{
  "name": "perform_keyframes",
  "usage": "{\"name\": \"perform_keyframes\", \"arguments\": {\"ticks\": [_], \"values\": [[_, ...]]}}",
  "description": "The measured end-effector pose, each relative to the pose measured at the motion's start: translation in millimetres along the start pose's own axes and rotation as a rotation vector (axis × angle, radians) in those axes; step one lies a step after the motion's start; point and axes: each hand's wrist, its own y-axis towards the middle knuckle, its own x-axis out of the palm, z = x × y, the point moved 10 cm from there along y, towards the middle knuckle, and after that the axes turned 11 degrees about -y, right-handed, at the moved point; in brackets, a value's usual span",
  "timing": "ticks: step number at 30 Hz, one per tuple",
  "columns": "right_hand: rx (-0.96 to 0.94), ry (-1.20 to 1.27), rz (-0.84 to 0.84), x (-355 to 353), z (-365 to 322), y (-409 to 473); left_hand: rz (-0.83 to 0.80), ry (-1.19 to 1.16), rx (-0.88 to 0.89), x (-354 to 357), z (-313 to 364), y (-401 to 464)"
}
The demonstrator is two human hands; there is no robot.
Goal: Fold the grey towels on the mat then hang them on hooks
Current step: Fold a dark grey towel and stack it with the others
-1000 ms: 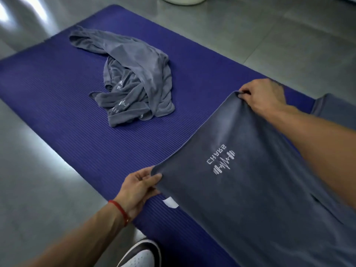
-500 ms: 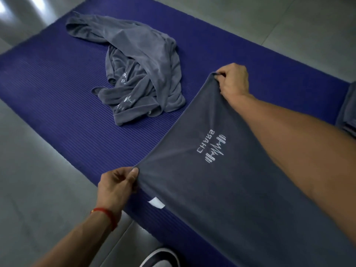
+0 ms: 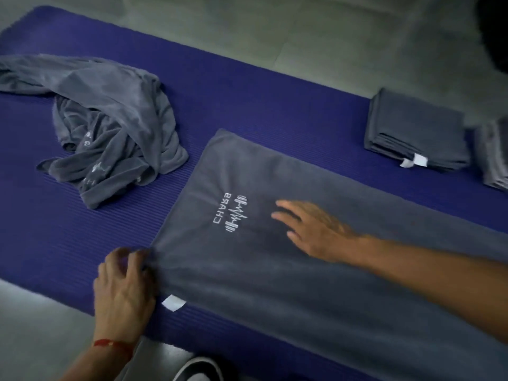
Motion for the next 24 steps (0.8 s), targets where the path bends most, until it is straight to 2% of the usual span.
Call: {"name": "perform_keyframes", "arguments": {"ticks": [2, 6, 8, 11, 13, 17, 21, 24], "values": [[-0.053, -0.042, -0.069, 2, -8, -77, -0.090, 0.005, 0.285, 21, 56, -12], [-0.006, -0.174, -0.207, -5, -16, -216, -0.455, -0.190, 0.847, 90, 188, -80], [0.104, -0.196, -0.225, -8, -16, -273, -0.565, -0.214, 1.039, 116, 226, -117], [0.273, -0.168, -0.291, 4, -16, -346, -0.617, -0.195, 1.226, 141, 243, -153], [0.357, -0.155, -0.323, 14, -18, -380, -0.623, -0.126, 1.310, 149, 240, -164], [0.458, -0.221, -0.237, 8, -20, -407, -0.634, -0.050, 1.372, 153, 241, -167], [0.387, -0.223, -0.204, 12, -13, -409, -0.626, -0.042, 1.352, 153, 247, -162], [0.301, -0.213, -0.243, 16, -7, -406, -0.557, -0.012, 1.344, 152, 251, -159]]}}
